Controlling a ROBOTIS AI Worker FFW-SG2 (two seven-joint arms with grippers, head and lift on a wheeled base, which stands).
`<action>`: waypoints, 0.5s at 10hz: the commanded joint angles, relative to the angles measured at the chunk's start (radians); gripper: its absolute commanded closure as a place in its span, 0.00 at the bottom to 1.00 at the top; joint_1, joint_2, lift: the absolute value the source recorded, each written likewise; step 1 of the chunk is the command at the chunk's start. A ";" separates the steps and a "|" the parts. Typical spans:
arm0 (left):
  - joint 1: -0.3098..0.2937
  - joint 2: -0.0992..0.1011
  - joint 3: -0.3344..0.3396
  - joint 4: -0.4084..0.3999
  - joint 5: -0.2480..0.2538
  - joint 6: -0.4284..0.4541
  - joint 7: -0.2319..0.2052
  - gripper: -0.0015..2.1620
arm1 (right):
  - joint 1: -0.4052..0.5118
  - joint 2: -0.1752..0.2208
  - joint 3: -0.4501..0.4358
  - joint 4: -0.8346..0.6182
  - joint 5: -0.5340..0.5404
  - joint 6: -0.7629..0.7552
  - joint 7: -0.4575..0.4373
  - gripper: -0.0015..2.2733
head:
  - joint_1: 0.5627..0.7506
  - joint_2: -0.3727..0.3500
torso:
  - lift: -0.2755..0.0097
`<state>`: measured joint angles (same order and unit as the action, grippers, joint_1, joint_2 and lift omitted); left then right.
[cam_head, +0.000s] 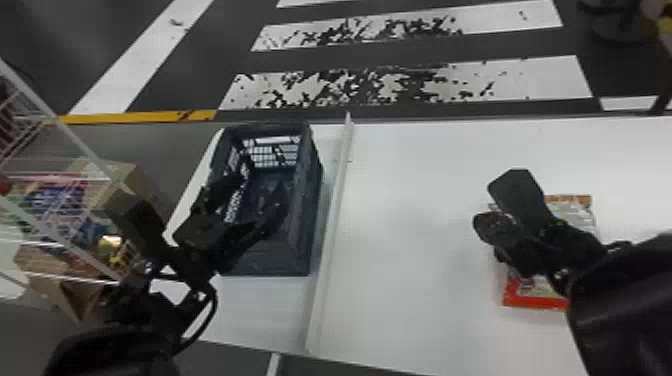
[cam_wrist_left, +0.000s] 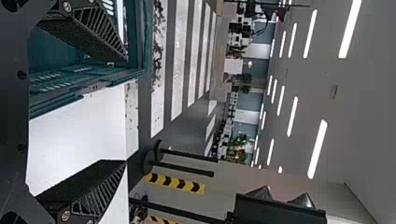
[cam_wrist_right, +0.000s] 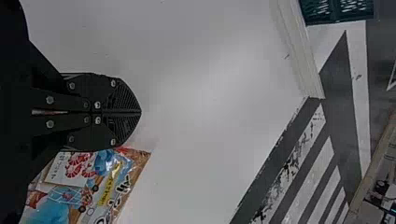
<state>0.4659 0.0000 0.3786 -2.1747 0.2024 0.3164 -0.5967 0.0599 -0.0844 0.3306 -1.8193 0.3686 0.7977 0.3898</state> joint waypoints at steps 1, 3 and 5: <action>0.000 -0.003 0.002 -0.002 0.000 -0.001 0.000 0.05 | 0.049 -0.001 -0.070 -0.132 -0.080 0.021 -0.017 0.76 | 0.70 0.86 | 0.63; 0.002 -0.003 0.003 -0.004 0.000 0.002 0.000 0.05 | 0.100 -0.006 -0.189 -0.250 -0.149 0.061 -0.023 0.16 | 0.70 0.83 | 0.63; 0.000 -0.003 0.002 -0.014 0.002 0.005 0.005 0.05 | 0.152 -0.008 -0.314 -0.307 -0.201 0.067 -0.028 0.06 | 0.70 0.75 | 0.63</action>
<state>0.4669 0.0000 0.3805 -2.1850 0.2035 0.3203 -0.5928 0.1946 -0.0913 0.0581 -2.1094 0.1854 0.8636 0.3630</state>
